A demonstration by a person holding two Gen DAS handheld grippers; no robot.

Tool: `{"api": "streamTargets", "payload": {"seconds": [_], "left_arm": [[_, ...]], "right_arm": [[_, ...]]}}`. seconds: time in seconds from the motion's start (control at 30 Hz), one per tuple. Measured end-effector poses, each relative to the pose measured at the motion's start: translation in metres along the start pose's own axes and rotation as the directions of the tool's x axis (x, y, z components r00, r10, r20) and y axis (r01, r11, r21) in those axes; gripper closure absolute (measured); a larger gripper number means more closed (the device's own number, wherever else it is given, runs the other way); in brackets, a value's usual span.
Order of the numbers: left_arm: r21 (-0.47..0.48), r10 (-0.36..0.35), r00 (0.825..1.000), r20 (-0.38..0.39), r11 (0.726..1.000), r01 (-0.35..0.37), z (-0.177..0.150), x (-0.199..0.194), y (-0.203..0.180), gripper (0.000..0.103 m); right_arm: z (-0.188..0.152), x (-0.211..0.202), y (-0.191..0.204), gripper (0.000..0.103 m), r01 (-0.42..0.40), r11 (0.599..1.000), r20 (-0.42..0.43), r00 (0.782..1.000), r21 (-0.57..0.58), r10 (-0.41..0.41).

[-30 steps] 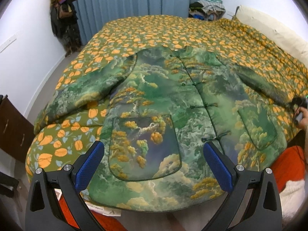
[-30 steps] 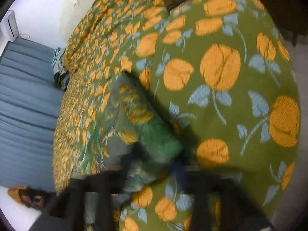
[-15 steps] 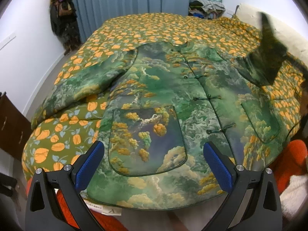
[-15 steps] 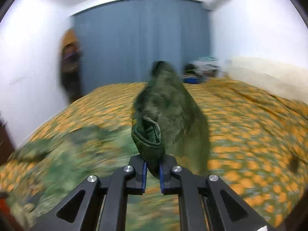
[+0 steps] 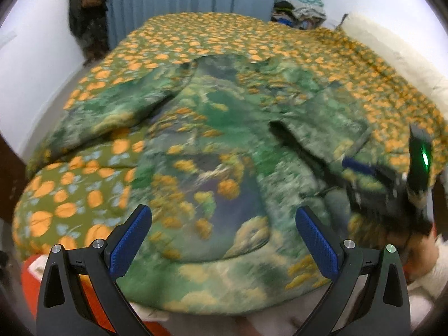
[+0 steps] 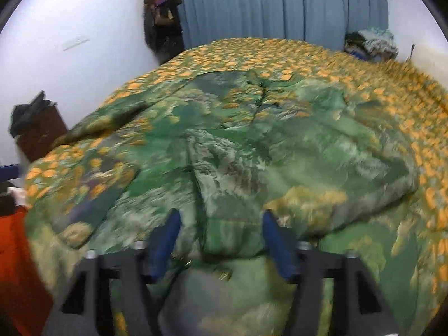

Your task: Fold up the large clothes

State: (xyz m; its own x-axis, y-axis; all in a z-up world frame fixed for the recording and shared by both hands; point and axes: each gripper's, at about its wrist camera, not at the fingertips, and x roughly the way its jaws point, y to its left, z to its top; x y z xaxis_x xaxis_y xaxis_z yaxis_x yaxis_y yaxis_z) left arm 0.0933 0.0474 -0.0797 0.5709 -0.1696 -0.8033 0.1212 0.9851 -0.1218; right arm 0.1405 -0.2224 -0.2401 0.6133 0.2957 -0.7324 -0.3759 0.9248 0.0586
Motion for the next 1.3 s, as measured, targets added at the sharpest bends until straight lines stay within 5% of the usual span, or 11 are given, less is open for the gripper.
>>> {"api": "streamTargets", "payload": {"seconds": [0.1, 0.23, 0.3, 0.47, 0.63, 0.83, 1.0, 1.23, 1.3], "left_arm": [[-0.034, -0.15, 0.988, -0.038, 0.988, 0.149, 0.021, 0.013, -0.005, 0.001], [-0.08, -0.376, 0.915, -0.146, 0.926, 0.368, 0.053, 0.065, -0.033, 0.002], [-0.091, -0.403, 0.895, -0.191, 0.915, 0.393, 0.065, 0.098, -0.052, 0.006], [-0.192, -0.416, 0.842, -0.344, 0.909, 0.371, 0.073, 0.173, -0.078, 0.039], [-0.219, -0.391, 0.857, -0.336, 0.917, 0.333, 0.074, 0.174, -0.085, 0.094], [-0.121, -0.367, 0.881, -0.299, 0.93, 0.346, 0.099, 0.132, -0.099, 0.096], [-0.008, -0.315, 0.929, -0.195, 0.947, 0.32, 0.158, 0.112, -0.092, 0.096], [-0.055, -0.172, 0.972, -0.161, 0.985, 0.165, 0.19, 0.177, -0.026, 0.096], [-0.105, -0.169, 0.968, -0.186, 0.983, 0.151, 0.183, 0.198, -0.014, 0.096]], "right_arm": [[-0.014, -0.031, 0.003, 0.039, -0.028, 0.999, -0.002, 1.0, -0.029, 0.028], [-0.035, -0.067, -0.002, 0.038, -0.008, 1.0, 0.035, 0.999, -0.008, 0.008], [-0.039, -0.079, -0.008, 0.038, 0.0, 1.0, 0.061, 0.998, 0.03, -0.001], [-0.037, -0.084, -0.014, 0.038, 0.007, 0.998, 0.104, 0.995, 0.068, -0.014], [-0.041, -0.084, -0.021, 0.038, 0.014, 0.997, 0.111, 0.994, 0.077, -0.022], [-0.038, -0.091, -0.032, 0.038, 0.023, 0.993, 0.153, 0.987, 0.119, -0.041], [-0.027, -0.095, -0.049, 0.038, 0.041, 0.986, 0.18, 0.981, 0.163, -0.071], [0.016, -0.078, -0.108, 0.038, 0.104, 0.974, 0.153, 0.979, 0.203, -0.136], [0.04, -0.063, -0.136, 0.053, 0.145, 0.969, 0.129, 0.977, 0.199, -0.172]]}}
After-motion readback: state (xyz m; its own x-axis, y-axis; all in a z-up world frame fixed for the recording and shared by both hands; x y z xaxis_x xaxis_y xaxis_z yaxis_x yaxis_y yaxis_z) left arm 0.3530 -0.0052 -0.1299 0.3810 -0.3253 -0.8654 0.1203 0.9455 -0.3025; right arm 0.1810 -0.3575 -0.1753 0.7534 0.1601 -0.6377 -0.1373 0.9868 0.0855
